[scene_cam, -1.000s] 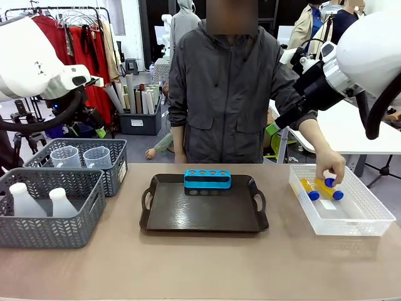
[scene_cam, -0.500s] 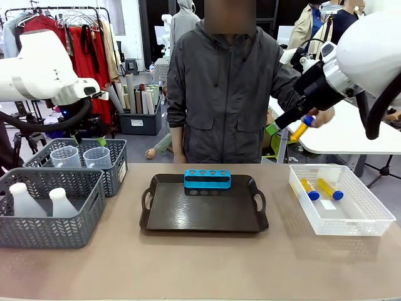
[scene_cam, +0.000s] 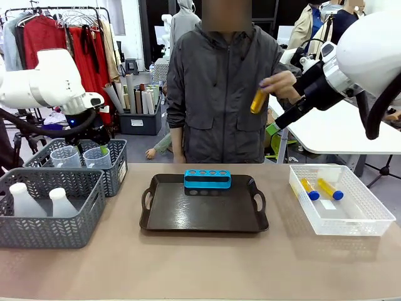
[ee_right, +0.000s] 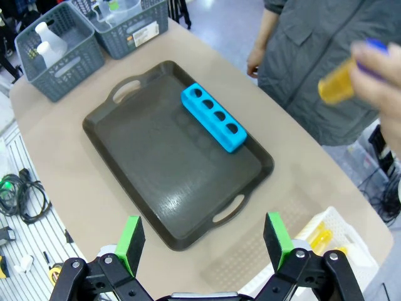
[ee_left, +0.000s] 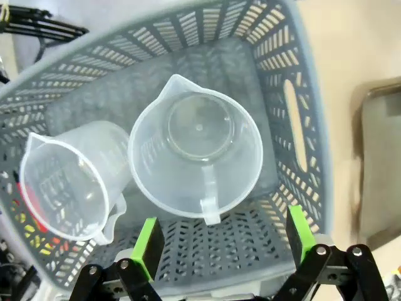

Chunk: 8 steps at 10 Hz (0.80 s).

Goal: Prepare the laboratory tools.
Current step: Pick up one Large Measuring Cup and place it on the Handle tray.

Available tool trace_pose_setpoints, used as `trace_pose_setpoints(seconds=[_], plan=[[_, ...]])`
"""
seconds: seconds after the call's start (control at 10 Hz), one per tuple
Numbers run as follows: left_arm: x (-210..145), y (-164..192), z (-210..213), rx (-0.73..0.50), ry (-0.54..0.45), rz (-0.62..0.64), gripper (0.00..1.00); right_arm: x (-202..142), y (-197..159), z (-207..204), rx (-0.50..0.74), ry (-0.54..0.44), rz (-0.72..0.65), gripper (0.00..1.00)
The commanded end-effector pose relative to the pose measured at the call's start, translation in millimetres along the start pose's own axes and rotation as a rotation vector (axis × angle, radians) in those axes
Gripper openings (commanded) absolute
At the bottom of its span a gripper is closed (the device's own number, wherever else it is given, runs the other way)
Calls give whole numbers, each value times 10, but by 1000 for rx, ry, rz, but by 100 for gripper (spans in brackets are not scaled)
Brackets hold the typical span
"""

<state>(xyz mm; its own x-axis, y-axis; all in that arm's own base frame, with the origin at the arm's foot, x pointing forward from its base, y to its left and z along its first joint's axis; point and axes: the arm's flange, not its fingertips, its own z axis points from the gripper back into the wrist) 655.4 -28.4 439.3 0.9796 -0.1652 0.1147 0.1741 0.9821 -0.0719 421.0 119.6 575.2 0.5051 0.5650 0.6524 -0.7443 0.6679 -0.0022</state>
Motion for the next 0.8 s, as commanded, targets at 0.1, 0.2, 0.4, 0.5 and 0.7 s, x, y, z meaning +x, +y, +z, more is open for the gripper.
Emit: trace_pose_setpoints(seconds=[0.1, 0.2, 0.4, 0.5, 0.7], plan=[[68, -8, -189, -13, 50, 80, 100, 0, -7, -7, 14, -11, -2, 100], [66, -10, -263, -4, 60, 88, 100, 0, -7, -7, 14, -11, -2, 100], [41, 11, -386, 8, 66, 112, 100, 0, -7, -7, 14, -11, -2, 100], [53, 43, -472, 12, 75, 131, 100, 0, -7, -7, 14, -11, -2, 100], [12, 19, -522, 14, 50, 126, 100, 0, -7, -7, 14, -11, -2, 100]])
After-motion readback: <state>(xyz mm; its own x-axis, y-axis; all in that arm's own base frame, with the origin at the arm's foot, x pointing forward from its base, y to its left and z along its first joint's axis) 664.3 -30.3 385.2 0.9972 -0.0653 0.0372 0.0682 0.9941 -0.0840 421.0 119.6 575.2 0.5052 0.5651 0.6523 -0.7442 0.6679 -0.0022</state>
